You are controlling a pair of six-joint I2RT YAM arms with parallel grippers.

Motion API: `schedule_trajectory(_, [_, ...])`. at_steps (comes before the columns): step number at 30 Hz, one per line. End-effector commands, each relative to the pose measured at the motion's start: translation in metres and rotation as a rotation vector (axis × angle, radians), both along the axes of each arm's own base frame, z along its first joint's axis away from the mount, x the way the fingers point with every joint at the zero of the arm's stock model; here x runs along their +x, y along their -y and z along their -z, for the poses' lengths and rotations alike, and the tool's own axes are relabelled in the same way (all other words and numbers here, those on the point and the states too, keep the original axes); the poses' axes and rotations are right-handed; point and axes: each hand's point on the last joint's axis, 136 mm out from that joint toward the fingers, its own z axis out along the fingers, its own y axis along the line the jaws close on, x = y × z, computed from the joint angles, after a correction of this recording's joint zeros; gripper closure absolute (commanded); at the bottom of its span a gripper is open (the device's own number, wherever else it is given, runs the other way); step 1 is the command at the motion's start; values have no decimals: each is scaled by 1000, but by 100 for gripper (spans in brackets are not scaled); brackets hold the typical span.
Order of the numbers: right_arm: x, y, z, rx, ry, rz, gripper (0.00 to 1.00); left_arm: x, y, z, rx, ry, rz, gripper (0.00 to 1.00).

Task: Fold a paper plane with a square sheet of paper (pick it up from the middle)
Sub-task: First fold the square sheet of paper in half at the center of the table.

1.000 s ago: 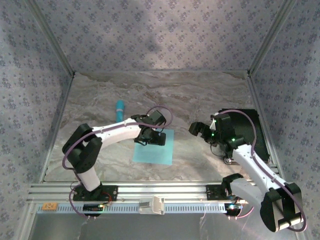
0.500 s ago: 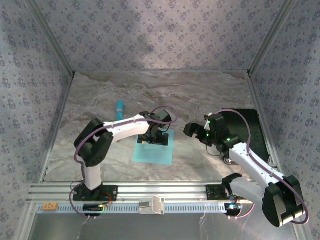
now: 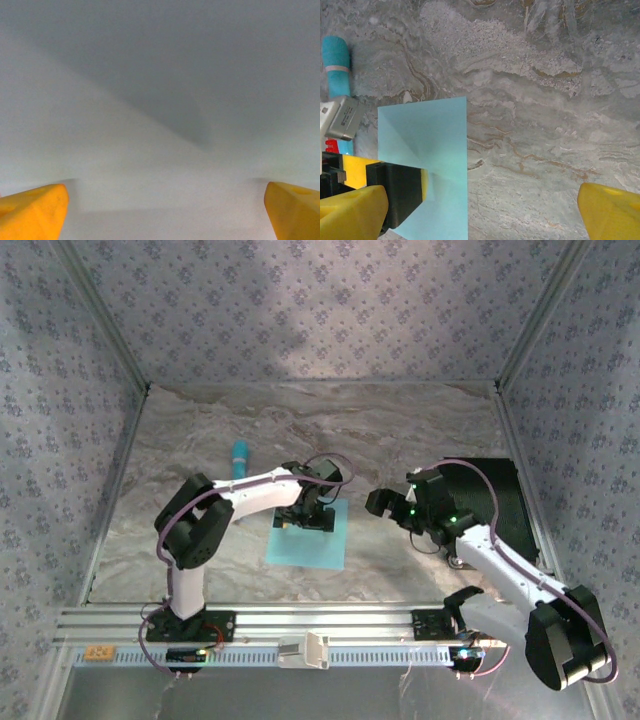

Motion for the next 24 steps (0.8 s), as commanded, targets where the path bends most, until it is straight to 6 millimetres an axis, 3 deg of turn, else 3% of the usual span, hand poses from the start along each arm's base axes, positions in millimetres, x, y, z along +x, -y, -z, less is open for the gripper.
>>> schedule_trajectory(1, [0, 1, 3, -35, 14, -2, 1, 3, -2, 0, 12, -12, 9, 0])
schedule_trajectory(10, [1, 1, 8, -57, 6, 7, 1, -2, 7, 10, -34, -47, 8, 0])
schedule_trajectory(20, [2, 1, 12, -63, -17, 26, 1, 0, 5, -3, -16, -40, 1, 0])
schedule_trajectory(24, [3, 2, 11, -69, -14, 31, 1, -2, 3, 4, 1, -48, 0, 0])
